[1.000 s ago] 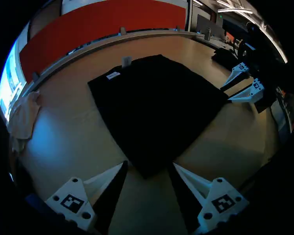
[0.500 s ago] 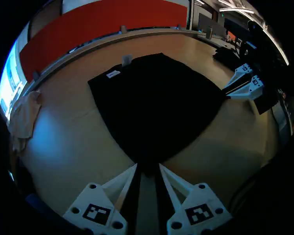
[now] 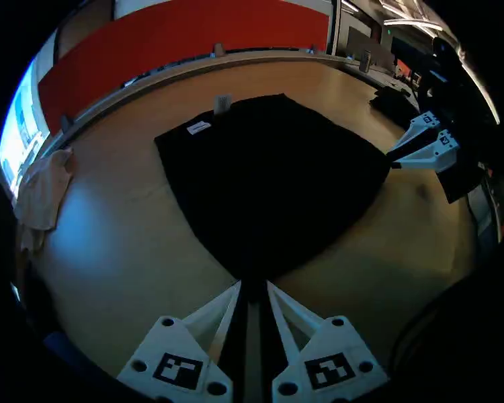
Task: Fold towel
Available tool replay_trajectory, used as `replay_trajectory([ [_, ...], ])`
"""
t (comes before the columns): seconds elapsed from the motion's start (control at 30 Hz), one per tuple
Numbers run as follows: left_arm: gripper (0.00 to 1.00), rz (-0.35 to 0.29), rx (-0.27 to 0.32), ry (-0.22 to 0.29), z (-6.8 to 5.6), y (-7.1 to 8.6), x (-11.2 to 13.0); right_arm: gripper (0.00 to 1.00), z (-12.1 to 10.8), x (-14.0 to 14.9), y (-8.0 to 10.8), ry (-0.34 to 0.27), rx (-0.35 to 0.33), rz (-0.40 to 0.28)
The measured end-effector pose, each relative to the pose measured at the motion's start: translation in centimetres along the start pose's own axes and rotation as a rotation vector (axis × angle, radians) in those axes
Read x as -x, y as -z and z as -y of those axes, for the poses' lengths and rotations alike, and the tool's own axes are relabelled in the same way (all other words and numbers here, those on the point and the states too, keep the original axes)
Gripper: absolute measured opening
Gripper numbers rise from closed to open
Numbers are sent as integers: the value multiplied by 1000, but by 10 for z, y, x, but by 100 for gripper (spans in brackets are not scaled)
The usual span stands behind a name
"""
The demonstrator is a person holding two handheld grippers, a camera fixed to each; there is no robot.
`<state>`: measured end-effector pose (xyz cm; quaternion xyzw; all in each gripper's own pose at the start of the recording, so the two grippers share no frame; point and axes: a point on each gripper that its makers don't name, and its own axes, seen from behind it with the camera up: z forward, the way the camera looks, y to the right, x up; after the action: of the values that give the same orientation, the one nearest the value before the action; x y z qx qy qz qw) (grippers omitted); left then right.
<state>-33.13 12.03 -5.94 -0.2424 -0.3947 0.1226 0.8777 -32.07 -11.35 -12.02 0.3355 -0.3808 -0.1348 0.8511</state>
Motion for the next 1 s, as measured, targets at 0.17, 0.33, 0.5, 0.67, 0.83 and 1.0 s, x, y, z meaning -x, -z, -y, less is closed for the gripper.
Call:
replay_trajectory([
  [0.17, 10, -19, -8, 14, 0, 8, -8, 14, -1, -8, 8, 6, 5, -16],
  [0.33, 10, -42, -17, 36, 1, 23, -20, 14, 0, -23, 21, 13, 7, -43],
  [0.5, 10, -61, -16, 58, 0, 41, -32, 14, -1, -39, 38, 19, 13, -71],
  [0.67, 10, -68, -14, 68, -5, 60, -42, 14, 0, -51, 56, 23, 15, -84],
  [0.83, 10, -72, -6, 75, -12, 78, -50, 14, 2, -56, 73, 29, 16, -83],
  [1.0, 10, -74, 3, 83, -19, 94, -56, 14, 6, -60, 89, 29, 10, -82],
])
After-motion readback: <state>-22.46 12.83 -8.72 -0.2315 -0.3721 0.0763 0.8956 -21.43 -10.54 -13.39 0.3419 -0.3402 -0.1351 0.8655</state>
